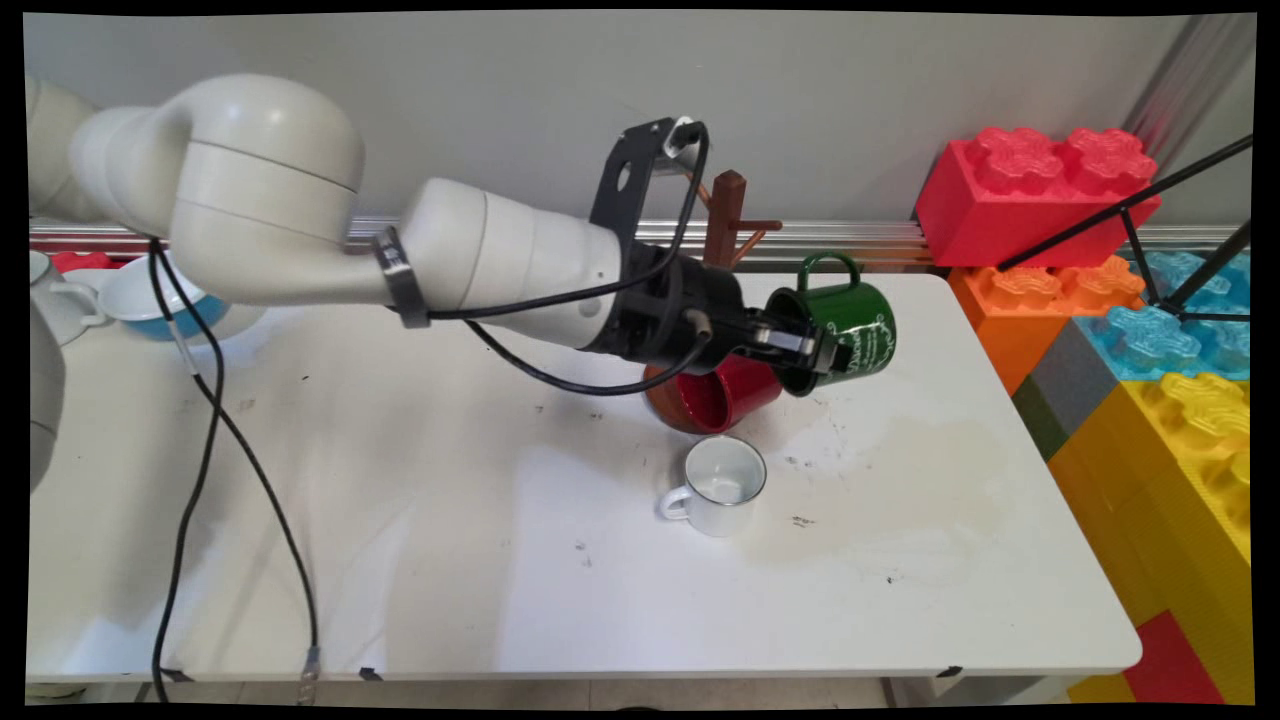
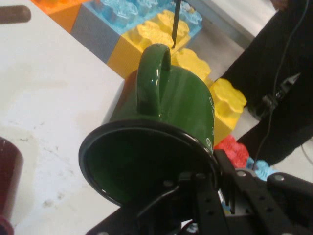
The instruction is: Place the picked object on the table
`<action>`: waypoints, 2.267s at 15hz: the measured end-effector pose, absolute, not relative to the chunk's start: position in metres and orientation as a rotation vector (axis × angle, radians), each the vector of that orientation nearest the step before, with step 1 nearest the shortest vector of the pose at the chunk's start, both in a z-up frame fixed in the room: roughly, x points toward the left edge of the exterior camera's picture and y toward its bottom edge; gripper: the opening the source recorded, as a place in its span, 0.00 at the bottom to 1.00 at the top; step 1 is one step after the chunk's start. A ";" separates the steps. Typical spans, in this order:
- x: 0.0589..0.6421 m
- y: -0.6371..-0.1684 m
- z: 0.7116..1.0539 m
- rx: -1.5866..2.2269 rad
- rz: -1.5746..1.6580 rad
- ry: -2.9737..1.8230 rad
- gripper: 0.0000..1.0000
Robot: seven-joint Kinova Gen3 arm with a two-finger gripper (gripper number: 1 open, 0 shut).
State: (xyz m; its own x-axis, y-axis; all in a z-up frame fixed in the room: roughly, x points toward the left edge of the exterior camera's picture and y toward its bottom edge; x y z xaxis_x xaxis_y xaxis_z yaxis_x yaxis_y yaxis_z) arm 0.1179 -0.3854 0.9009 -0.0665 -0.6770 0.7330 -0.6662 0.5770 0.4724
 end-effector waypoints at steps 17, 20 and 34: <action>0.135 -0.374 0.952 1.017 -0.026 -2.144 0.00; 0.134 -0.372 0.964 0.996 -0.009 -2.226 0.00; 0.153 -0.372 0.970 0.927 0.142 -2.681 0.00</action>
